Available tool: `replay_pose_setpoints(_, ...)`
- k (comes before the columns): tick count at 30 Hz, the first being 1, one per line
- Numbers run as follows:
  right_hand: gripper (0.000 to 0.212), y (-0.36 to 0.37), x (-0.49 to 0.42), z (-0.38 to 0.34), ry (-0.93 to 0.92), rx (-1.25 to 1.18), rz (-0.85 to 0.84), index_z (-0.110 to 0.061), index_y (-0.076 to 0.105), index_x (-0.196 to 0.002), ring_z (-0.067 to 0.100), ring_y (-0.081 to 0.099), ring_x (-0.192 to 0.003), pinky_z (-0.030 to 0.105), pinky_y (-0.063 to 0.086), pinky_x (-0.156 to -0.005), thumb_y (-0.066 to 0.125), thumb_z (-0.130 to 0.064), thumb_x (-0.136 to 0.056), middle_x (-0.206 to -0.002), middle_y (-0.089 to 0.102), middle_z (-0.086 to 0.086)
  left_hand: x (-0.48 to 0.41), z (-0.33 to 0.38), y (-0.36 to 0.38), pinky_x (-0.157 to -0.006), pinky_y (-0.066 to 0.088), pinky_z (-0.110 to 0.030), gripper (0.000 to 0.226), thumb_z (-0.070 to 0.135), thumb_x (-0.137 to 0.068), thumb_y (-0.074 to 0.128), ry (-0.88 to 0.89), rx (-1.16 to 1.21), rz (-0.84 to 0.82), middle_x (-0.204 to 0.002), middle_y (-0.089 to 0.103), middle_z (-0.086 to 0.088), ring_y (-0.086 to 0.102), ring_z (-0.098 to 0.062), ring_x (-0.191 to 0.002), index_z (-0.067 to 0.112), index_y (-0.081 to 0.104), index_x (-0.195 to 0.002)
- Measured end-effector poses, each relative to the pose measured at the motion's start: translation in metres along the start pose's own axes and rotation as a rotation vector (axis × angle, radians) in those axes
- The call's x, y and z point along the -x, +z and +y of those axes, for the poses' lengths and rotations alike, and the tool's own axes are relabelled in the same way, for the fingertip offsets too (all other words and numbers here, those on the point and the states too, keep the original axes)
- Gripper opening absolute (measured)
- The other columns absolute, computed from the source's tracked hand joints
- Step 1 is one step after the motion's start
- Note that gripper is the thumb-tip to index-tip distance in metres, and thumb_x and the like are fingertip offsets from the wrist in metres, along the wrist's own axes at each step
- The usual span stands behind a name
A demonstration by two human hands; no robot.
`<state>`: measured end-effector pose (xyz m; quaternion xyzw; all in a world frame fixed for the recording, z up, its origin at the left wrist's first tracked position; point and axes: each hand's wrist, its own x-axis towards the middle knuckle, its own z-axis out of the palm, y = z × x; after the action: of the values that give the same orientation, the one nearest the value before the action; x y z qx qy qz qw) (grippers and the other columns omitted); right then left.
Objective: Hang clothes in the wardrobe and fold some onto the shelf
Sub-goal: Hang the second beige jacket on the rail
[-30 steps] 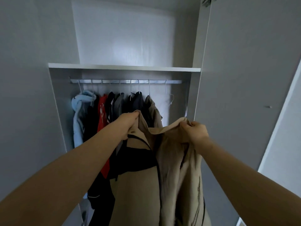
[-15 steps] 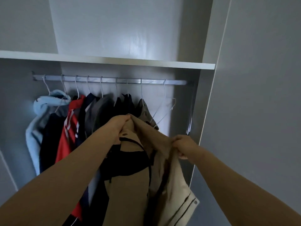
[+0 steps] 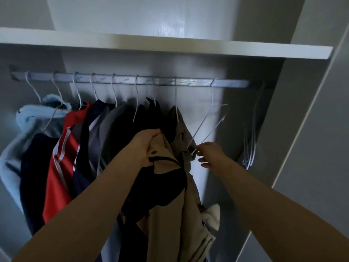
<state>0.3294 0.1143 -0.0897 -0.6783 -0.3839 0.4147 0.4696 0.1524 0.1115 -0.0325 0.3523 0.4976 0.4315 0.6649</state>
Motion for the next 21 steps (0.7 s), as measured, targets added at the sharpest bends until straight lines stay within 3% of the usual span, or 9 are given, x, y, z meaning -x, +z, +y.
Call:
replay_pose_setpoints(3,0.006,0.016,-0.035,-0.009,-0.013,-0.048,0.066,-0.005,0.055,-0.09,0.02,0.046,-0.067,0.025,0.034,-0.056,0.051,-0.01,-0.088,-0.077,0.047,0.008,-0.019,0.005,0.001,-0.055,0.046,-0.025,0.04,0.019,-0.096,0.046,0.014,-0.053,-0.007,-0.119,0.057,-0.016,0.047,-0.016,-0.059,-0.003,0.047,-0.13)
replay_pose_setpoints(5,0.032,0.023,-0.055,-0.013,0.048,-0.107,0.082,-0.005,0.048,-0.119,0.023,0.049,-0.081,0.025,0.035,-0.056,0.053,-0.017,-0.089,-0.09,0.049,0.009,-0.033,0.007,0.003,-0.041,0.046,-0.019,0.041,0.017,-0.093,0.049,0.021,-0.073,-0.019,-0.108,0.058,-0.007,0.049,-0.015,-0.054,-0.004,0.048,-0.128)
replay_pose_setpoints(7,0.042,0.031,-0.075,-0.017,0.109,-0.133,0.078,-0.004,0.041,-0.129,0.023,0.05,-0.077,0.028,0.037,-0.056,0.051,-0.018,-0.091,-0.092,0.049,0.009,-0.045,0.012,0.003,-0.045,0.048,-0.018,0.041,0.016,-0.093,0.05,-0.015,-0.063,-0.054,-0.101,0.062,-0.009,0.049,-0.015,-0.054,-0.004,0.048,-0.129)
replay_pose_setpoints(10,0.031,0.042,-0.094,-0.017,0.117,-0.164,0.085,0.0,0.044,-0.122,0.023,0.046,-0.064,0.028,0.035,-0.055,0.04,-0.007,-0.093,-0.087,0.05,0.013,-0.064,0.015,0.003,-0.047,0.047,-0.02,0.039,0.015,-0.093,0.049,-0.038,-0.069,-0.072,-0.095,0.061,-0.006,0.049,-0.015,-0.056,-0.003,0.049,-0.128)
replay_pose_setpoints(13,0.024,0.048,-0.106,-0.016,0.065,-0.321,0.189,-0.011,0.044,-0.11,0.016,0.048,-0.054,0.025,0.034,-0.048,0.031,0.0,-0.092,-0.076,0.054,0.011,-0.079,0.016,0.003,-0.068,0.048,-0.03,0.033,0.015,-0.097,0.043,-0.08,-0.032,-0.127,-0.072,0.05,-0.005,0.048,-0.015,-0.06,0.0,0.052,-0.124)
replay_pose_setpoints(16,0.027,0.046,-0.113,-0.02,-0.022,-0.386,0.315,-0.013,0.047,-0.107,0.014,0.042,-0.05,0.022,0.037,-0.046,0.03,0.002,-0.091,-0.065,0.047,0.006,-0.086,0.018,0.003,-0.077,0.046,-0.031,0.028,0.019,-0.101,0.036,-0.184,0.057,-0.205,-0.086,0.057,-0.012,0.055,-0.024,-0.075,0.006,0.06,-0.096)
replay_pose_setpoints(17,0.026,0.044,-0.116,-0.021,-0.032,-0.416,0.343,-0.014,0.048,-0.104,0.013,0.038,-0.048,0.019,0.034,-0.043,0.03,0.0,-0.092,-0.062,0.044,0.004,-0.088,0.018,0.002,-0.075,0.047,-0.031,0.028,0.019,-0.1,0.037,-0.19,0.047,-0.215,-0.09,0.059,-0.013,0.057,-0.026,-0.079,0.007,0.06,-0.092)
replay_pose_setpoints(19,0.023,0.039,-0.117,-0.023,-0.036,-0.451,0.401,-0.017,0.05,-0.101,0.012,0.032,-0.046,0.013,0.027,-0.035,0.031,-0.006,-0.095,-0.059,0.039,0.002,-0.09,0.018,0.003,-0.056,0.049,-0.024,0.027,0.018,-0.098,0.042,-0.191,0.012,-0.212,-0.075,0.056,-0.009,0.055,-0.021,-0.064,0.007,0.057,-0.078)
replay_pose_setpoints(21,0.025,0.034,-0.115,-0.02,-0.057,-0.407,0.47,-0.019,0.056,-0.103,0.013,0.032,-0.047,0.014,0.026,-0.034,0.033,-0.011,-0.096,-0.059,0.037,0.0,-0.093,0.013,0.011,-0.043,0.048,-0.016,0.024,0.012,-0.098,0.038,-0.151,0.051,-0.191,-0.079,0.055,-0.006,0.058,-0.017,-0.061,0.008,0.057,-0.084)
